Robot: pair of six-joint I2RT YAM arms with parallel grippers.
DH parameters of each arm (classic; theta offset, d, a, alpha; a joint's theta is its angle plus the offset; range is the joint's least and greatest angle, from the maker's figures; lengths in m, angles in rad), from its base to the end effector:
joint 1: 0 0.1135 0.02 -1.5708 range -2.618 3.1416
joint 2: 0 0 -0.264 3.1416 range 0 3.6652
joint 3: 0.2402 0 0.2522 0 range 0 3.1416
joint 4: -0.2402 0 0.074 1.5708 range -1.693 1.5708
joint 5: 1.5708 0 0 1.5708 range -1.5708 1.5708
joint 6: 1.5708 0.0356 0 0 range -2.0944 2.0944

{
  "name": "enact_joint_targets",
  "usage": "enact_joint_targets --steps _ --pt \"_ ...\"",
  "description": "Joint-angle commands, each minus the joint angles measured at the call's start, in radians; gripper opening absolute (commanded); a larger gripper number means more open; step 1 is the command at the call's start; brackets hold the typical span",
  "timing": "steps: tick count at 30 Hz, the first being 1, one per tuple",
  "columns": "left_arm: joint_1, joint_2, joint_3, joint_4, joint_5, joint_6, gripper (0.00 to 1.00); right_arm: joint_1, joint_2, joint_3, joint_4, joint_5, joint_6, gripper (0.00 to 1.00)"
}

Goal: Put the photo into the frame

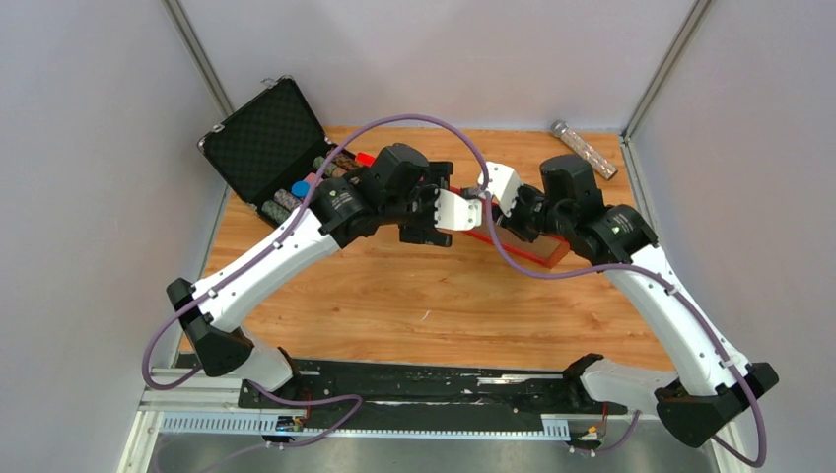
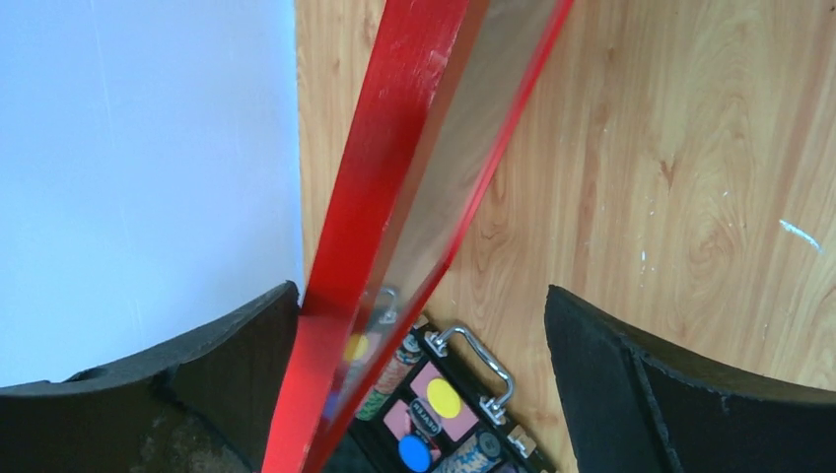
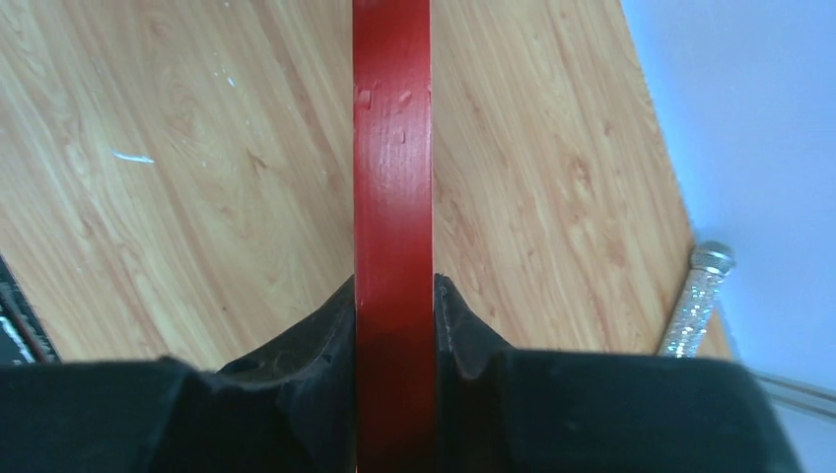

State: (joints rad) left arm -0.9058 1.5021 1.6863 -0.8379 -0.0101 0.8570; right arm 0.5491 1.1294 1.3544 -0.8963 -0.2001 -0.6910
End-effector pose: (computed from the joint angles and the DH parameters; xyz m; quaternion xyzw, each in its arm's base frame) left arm 0.1969 -0.2506 0.4141 0.6905 0.5721 -0.0063 0.4426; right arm 0.1822 0.1198 0.3976 -0.5560 0.7040 0.0591 0.4379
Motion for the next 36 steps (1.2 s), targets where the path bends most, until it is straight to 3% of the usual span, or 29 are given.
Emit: enact_joint_targets --steps 1,10,21,36 --pt "0.071 -0.055 0.054 0.086 0.009 -0.151 1.0 0.006 0.036 0.109 0.043 0.01 0.083 0.0" --pt "0.108 -0.11 0.022 0.142 -0.011 -0.206 1.0 0.006 0.105 0.201 -0.01 0.021 0.161 0.0" --pt "0.143 -0.166 0.023 0.288 -0.274 -0.403 1.0 -0.017 0.162 0.288 -0.02 -0.01 0.306 0.0" --pt "0.19 -0.211 -0.094 0.329 -0.285 -0.529 1.0 -0.169 0.224 0.386 0.005 -0.108 0.571 0.0"
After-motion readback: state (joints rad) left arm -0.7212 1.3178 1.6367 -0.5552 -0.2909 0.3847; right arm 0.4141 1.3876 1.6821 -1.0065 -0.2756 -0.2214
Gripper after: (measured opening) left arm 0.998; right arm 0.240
